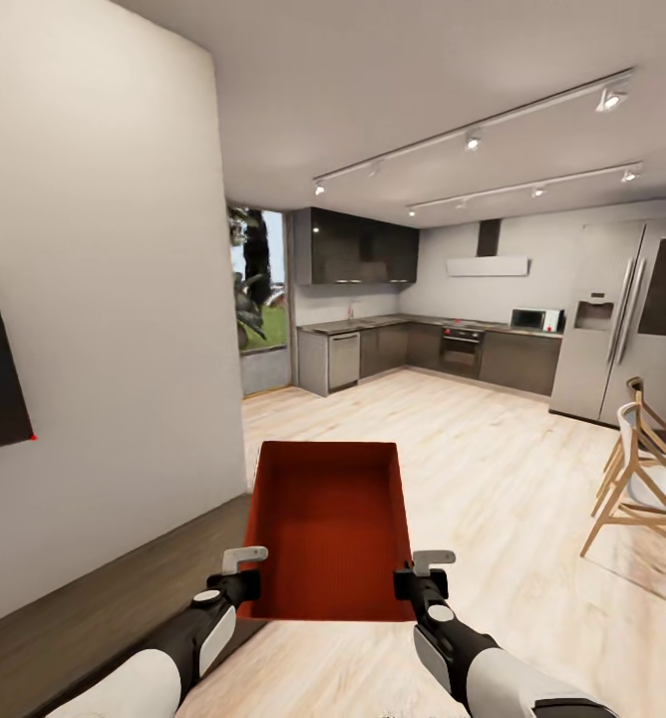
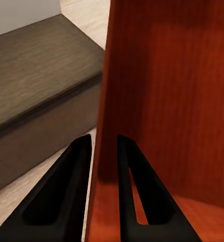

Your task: Move the two storage containers from the living room to the garage. In the garage, place one container on the floor and stack the other container on top of it (either order is fine).

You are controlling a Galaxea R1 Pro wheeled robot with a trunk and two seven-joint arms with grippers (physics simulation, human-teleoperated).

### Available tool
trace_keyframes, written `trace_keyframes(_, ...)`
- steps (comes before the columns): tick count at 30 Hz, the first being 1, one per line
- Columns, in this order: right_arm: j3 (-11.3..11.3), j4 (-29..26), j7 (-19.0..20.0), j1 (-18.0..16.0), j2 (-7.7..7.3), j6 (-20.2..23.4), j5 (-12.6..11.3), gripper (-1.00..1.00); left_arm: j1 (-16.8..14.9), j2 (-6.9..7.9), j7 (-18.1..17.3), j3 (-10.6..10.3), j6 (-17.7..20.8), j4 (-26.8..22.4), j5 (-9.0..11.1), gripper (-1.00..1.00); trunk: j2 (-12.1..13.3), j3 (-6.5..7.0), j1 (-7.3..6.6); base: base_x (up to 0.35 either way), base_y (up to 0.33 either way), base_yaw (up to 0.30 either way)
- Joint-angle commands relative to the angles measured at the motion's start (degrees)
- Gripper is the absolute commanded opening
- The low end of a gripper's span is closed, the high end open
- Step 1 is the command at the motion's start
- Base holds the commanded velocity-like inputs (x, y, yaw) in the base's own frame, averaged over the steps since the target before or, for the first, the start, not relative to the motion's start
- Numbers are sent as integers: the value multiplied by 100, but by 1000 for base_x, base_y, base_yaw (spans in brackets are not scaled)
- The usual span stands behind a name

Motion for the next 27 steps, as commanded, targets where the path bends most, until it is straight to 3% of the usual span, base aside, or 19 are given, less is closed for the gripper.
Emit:
trace_keyframes(1,-362,-77,-2,-10,6,17,153,-100,4,24,192,24,14,-3,-3,-100,-7,-9,1,0,0,-261)
trace_keyframes(27,-362,-77,-2,-10,-3,16,153,-100,4,24,192,24,13,6,-3,-100,-7,-9,1,0,0,-261)
